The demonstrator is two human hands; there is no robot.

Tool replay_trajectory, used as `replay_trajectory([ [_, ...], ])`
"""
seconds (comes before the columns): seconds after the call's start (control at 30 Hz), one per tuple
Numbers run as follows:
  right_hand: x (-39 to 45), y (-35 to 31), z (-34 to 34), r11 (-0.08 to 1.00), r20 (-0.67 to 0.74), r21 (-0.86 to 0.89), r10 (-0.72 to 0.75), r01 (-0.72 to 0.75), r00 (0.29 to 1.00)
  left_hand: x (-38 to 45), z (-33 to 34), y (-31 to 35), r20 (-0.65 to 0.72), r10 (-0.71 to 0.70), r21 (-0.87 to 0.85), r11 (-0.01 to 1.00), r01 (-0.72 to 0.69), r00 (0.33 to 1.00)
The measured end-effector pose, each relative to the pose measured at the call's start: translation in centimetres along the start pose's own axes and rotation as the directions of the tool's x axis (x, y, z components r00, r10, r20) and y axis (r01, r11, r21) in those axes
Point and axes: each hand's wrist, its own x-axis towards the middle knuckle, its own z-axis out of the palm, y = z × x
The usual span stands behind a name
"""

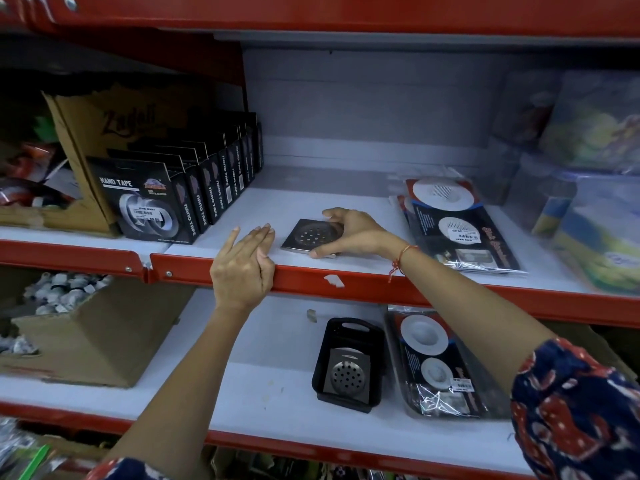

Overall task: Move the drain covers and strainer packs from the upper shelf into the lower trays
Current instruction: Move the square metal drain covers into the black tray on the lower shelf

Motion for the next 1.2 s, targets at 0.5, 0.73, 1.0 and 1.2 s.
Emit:
replay_trajectory([
  [0.5,-11.7,-2.0,1.4,0.971,-0.306,0.020,-0.222,0.240,0.926,0.2,-0.8,0.3,0.079,-0.008,0.002,1.000,0.007,0.997],
  [0.73,-14.8,-0.4,4.5,0.903,-0.263,-0.052,-0.425,0.427,0.866,0.2,-0.9,0.2,0.122,-0.011,0.025,1.000,0.008,0.993],
  [1.0,-14.6,4.0,9.1,0.917,-0.125,-0.079,-0.397,0.390,0.909,0.3,-1.1,0.4,0.085,-0.001,-0.006,1.000,0.002,0.996],
  [1.2,-12.2,9.2,12.3,0.983,-0.079,-0.113,-0.152,0.143,0.985,0.2,-0.8,0.3,0.049,0.006,-0.018,1.000,-0.006,0.999],
])
